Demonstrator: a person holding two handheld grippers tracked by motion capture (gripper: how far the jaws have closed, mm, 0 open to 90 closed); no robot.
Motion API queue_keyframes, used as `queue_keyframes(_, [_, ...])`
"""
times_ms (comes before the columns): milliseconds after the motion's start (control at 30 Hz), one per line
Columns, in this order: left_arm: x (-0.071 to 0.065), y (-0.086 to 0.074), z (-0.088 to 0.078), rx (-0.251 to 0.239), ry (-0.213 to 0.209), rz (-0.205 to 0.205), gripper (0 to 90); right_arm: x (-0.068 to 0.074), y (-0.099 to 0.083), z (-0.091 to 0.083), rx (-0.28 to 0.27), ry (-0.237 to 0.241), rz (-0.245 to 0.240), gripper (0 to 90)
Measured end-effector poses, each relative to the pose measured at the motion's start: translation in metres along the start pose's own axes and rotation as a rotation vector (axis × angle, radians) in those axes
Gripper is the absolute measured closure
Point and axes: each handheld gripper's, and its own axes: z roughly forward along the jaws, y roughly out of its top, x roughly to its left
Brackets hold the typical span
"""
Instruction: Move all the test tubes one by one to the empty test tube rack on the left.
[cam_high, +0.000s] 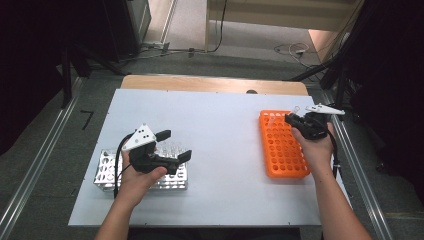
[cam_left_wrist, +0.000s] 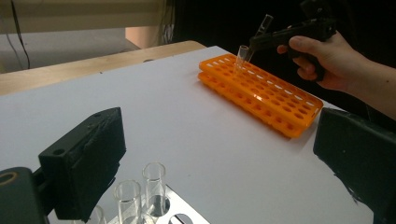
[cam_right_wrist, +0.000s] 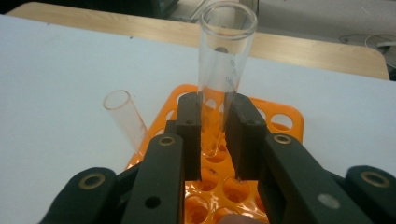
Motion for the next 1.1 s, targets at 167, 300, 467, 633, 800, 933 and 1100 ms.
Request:
queue_keyframes(167, [-0.002,0.000,0.002,0.002,-0.006,0.004,2.3,0.006,0.005,-0.019,-0.033,0.020,-0.009,74.4])
queue_keyframes(300, [-0.004,0.001,0.003,0.004,-0.011,0.007,2.3,0.015,0.007,-0.032,-0.042,0.043,-0.026,74.4])
queue_keyframes(467, [-0.007,0.001,0.005,0.006,-0.018,0.011,2.4,0.028,0.006,-0.043,-0.054,0.085,-0.033,74.4])
queue_keyframes(633, [-0.009,0.001,0.006,0.009,-0.021,0.016,2.4,0.045,0.002,-0.049,-0.062,0.132,-0.064,74.4])
queue_keyframes(800, [-0.012,0.001,0.007,0.005,-0.022,0.022,2.3,0.060,-0.004,-0.051,-0.058,0.173,-0.095,74.4])
queue_keyframes(933, [-0.015,0.002,0.009,0.006,-0.025,0.029,2.3,0.071,-0.011,-0.050,-0.051,0.213,-0.112,74.4])
queue_keyframes(1100, [-0.020,0.003,0.015,0.009,-0.038,0.038,2.5,0.088,-0.015,-0.049,-0.039,0.258,-0.158,74.4])
